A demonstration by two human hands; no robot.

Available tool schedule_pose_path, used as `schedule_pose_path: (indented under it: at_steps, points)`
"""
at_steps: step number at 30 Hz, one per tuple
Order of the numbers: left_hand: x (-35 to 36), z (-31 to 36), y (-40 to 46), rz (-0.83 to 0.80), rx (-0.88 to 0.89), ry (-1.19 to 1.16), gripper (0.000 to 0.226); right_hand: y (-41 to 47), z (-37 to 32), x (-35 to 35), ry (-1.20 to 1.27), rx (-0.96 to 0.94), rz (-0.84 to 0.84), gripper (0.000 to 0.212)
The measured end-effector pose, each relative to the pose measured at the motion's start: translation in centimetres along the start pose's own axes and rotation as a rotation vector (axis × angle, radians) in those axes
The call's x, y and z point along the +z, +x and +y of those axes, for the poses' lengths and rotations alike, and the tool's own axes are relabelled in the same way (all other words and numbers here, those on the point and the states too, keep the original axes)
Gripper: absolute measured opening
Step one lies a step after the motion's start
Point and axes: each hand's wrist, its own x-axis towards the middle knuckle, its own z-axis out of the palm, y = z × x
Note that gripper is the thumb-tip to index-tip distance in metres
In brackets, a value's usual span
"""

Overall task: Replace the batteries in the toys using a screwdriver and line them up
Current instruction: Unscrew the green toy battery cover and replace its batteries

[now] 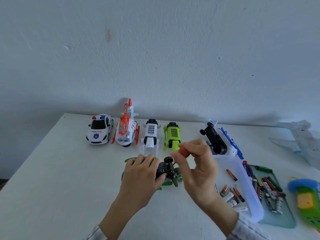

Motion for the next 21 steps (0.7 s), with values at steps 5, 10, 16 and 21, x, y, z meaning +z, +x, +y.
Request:
schedule_pose_path:
  at_steps: [5, 10, 16, 21]
  points:
    - [0.2, -0.1, 0.3, -0.014, -0.012, 0.008, 0.038, 0.1, 0.4, -1.5, 0.245, 0.309, 0.23, 0.025]
    - [0.1, 0.0, 0.1, -0.022, -0.006, 0.018, 0.038, 2.9, 1.3, -2.1, 0.266, 0.499, 0.071, 0.032]
    - [-0.1, 0.0, 0.0, -0.017, 0.002, 0.02, 0.039, 5.5, 0.0, -0.7, 0.153, 0.562, -0.158, 0.019]
    - [0.0, 0.0, 0.1, -0.016, 0.006, 0.019, 0.042, 5.3, -0.6, 0.0, 0.203, 0.486, -0.3, 0.031]
